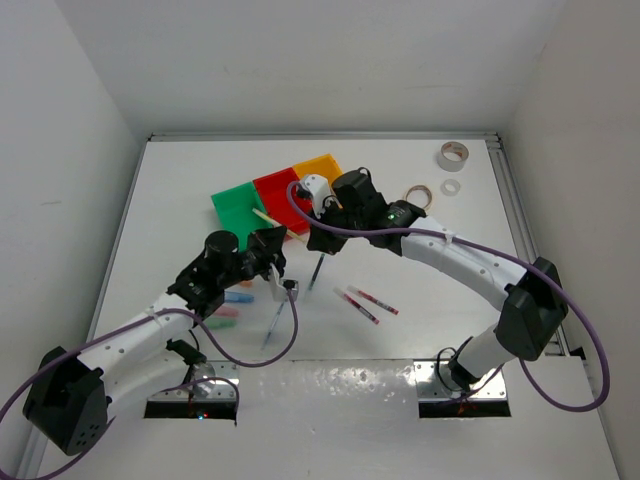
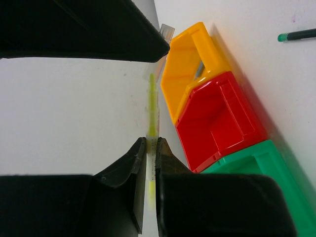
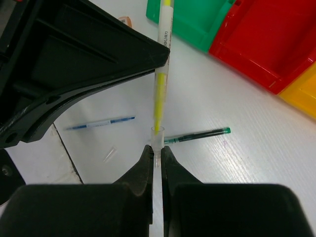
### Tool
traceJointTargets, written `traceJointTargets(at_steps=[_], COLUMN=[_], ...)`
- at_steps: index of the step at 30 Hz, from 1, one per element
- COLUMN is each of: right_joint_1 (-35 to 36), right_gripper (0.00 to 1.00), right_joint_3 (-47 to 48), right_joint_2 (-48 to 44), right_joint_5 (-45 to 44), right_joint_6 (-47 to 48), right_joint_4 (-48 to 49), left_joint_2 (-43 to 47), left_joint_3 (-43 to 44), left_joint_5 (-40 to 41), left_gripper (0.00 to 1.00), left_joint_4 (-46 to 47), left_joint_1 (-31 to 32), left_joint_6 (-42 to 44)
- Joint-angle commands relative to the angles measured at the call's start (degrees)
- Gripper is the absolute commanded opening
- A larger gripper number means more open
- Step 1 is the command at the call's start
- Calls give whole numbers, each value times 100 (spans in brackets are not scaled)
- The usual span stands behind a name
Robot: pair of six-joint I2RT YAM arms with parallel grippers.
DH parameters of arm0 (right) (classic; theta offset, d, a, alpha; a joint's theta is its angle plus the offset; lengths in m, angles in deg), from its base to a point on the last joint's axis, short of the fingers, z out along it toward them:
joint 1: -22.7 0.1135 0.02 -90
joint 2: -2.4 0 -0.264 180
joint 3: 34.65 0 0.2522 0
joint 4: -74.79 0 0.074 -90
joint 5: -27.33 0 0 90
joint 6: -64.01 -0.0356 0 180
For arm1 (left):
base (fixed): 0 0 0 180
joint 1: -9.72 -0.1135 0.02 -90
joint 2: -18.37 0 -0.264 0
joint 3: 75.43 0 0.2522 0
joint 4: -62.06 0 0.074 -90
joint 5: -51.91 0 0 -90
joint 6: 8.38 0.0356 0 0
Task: Sort the stationery into containers
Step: Close the pen cap on the pen.
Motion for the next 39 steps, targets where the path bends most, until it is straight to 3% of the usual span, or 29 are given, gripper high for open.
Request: traceJointTargets(at_steps=[1, 13, 20, 24, 30, 39], right_joint_1=[40, 66, 75, 84, -30, -347], right_gripper=[0, 0, 0, 0, 0, 0], right_joint_3=[158, 237, 491, 588, 536, 140], right_joint_2=[-20, 173, 340, 480, 700, 656], right_joint_5=[80, 80, 290, 501, 704, 440], right_joint_6=[-103, -199, -322, -419, -989, -1966], right_joint_4=[258, 231, 187, 143, 582, 1857], left_joint_2=[113, 148, 254, 280, 219, 96], left_joint_3=[17, -79, -360, -440, -300, -360], left_joint_5=[-110, -251, -733, -1024, -1567, -2298], left_gripper=[0, 0, 0, 0, 0, 0], left_joint_4=[37, 291, 265, 230, 134, -113], left_joint_1=[66, 145, 145, 145, 145, 110], left_joint_6=[50, 488, 1647, 1886, 1659, 604])
